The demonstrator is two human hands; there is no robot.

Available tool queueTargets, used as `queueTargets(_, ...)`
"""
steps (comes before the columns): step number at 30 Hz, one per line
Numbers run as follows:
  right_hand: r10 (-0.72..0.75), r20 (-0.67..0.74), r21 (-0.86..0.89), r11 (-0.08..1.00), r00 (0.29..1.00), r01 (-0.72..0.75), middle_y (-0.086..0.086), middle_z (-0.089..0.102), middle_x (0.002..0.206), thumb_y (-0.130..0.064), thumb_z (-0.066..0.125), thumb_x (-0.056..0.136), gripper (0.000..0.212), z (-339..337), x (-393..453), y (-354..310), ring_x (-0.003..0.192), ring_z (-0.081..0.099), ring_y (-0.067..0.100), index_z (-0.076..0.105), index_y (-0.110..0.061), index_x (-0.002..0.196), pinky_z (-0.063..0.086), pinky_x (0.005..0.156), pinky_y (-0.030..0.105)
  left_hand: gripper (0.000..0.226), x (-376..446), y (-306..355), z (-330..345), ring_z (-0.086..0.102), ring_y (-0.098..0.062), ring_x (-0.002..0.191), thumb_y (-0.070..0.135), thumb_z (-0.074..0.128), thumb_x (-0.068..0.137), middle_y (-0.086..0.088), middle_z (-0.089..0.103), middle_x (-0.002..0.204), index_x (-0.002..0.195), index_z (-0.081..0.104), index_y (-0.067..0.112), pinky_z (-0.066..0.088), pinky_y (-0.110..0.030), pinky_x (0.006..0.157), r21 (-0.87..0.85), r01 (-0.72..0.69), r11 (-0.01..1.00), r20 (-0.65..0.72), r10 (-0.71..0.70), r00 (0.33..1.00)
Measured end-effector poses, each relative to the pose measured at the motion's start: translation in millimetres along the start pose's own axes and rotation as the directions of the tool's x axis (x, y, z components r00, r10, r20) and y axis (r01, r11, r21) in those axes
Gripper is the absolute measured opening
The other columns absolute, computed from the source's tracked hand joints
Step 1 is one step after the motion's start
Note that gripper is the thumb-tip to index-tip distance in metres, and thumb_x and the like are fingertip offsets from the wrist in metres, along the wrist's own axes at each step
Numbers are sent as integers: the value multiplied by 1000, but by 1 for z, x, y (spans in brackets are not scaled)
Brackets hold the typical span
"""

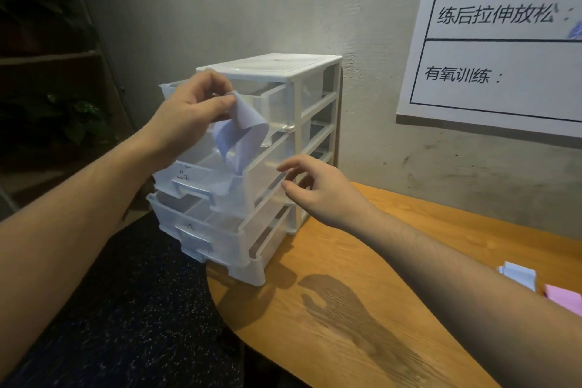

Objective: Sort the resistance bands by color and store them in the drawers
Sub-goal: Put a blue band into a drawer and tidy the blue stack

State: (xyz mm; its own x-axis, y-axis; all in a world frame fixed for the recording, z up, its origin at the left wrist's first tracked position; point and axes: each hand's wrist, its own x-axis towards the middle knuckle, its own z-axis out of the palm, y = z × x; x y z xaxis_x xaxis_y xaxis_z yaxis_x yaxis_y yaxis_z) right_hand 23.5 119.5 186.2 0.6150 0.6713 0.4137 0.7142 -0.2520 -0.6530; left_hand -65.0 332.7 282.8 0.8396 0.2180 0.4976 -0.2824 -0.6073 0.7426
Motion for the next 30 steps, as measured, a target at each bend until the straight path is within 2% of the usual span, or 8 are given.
queueTargets(6,-39,-108,164,985,993,57,-7,49,125,-33,68,94,60,-25,-10,-15,86,62,7,36,-36,145,56,74,22,7,-4,45,26,62,-15,101,21,60,97,-4,64,103,103,61,17,52,-38,101,-37,-160,986,61,162,985)
queueTargets(10,-49,-288,296,945,956,137,0,47,130,-20,69,94,66,-46,-22,-25,84,63,9,29,-29,146,57,74,24,25,-9,74,53,64,-20,105,24,60,91,-13,66,109,109,62,6,54,-33,97,-55,-273,961,108,277,955)
queueTargets(15,18,-471,430,878,882,211,6,58,118,-13,61,99,44,-75,-45,-24,87,67,10,38,-34,131,59,75,33,19,-17,105,91,65,-10,103,6,60,92,-18,64,109,111,60,4,51,-21,92,-166,-391,905,159,416,895)
queueTargets(19,117,-587,482,845,801,230,-2,68,102,-3,53,102,24,-101,-74,-18,91,65,1,59,-25,109,55,82,24,29,-26,122,132,64,-7,102,-10,58,92,-7,65,105,115,58,8,51,-21,96,-243,-406,881,231,459,858)
queueTargets(23,199,-629,474,864,751,168,-9,66,85,-5,49,103,22,-128,-111,-6,79,59,2,62,-21,97,49,71,18,41,-32,133,169,67,-10,96,-9,60,92,2,66,107,115,56,25,56,-26,85,-236,-457,858,265,509,819)
queueTargets(25,228,-617,478,869,753,128,-3,67,88,-13,53,102,11,-140,-133,4,83,58,8,64,-15,99,49,74,24,37,-38,137,192,66,-14,82,-4,62,93,3,65,103,116,55,24,53,-22,72,-273,-427,862,269,495,826)
queueTargets(27,252,-600,458,886,759,68,5,68,98,-20,57,99,16,-149,-154,13,91,60,14,66,-8,105,49,81,33,29,-46,139,218,62,-6,70,-4,62,94,3,65,98,114,58,17,48,-13,63,-322,-361,875,263,449,854)
queueTargets(30,326,-601,469,883,730,-8,6,71,100,-18,56,103,12,-157,-187,28,91,64,15,67,-13,103,52,84,35,15,-57,136,254,60,-4,64,3,65,95,4,67,88,109,65,6,44,-15,56,-357,-256,898,294,369,882)
